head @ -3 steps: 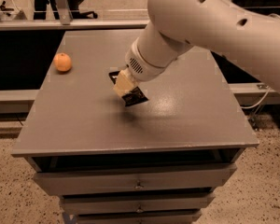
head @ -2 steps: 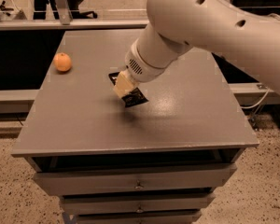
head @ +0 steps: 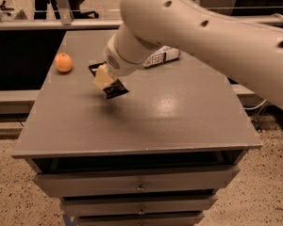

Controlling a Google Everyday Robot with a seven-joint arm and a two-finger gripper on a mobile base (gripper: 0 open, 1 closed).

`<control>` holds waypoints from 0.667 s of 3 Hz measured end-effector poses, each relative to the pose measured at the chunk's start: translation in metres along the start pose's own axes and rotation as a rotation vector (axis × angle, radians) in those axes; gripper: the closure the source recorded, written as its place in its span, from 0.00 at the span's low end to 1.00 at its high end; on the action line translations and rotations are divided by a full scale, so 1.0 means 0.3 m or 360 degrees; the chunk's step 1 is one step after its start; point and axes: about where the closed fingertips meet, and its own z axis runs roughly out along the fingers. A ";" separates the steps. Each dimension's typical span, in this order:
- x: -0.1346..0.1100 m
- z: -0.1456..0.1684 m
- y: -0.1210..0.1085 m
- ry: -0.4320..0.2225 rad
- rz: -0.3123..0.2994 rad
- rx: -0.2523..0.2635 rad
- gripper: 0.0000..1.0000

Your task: Move rxbar chocolate near orange

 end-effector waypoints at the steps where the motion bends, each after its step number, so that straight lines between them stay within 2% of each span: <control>1: -0.122 0.129 0.010 -0.0016 -0.0184 0.0008 1.00; 2: -0.188 0.233 0.019 -0.0002 -0.0312 0.0014 1.00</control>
Offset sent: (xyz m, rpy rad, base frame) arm 0.0761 0.1041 -0.0381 -0.1319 -0.1338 0.2202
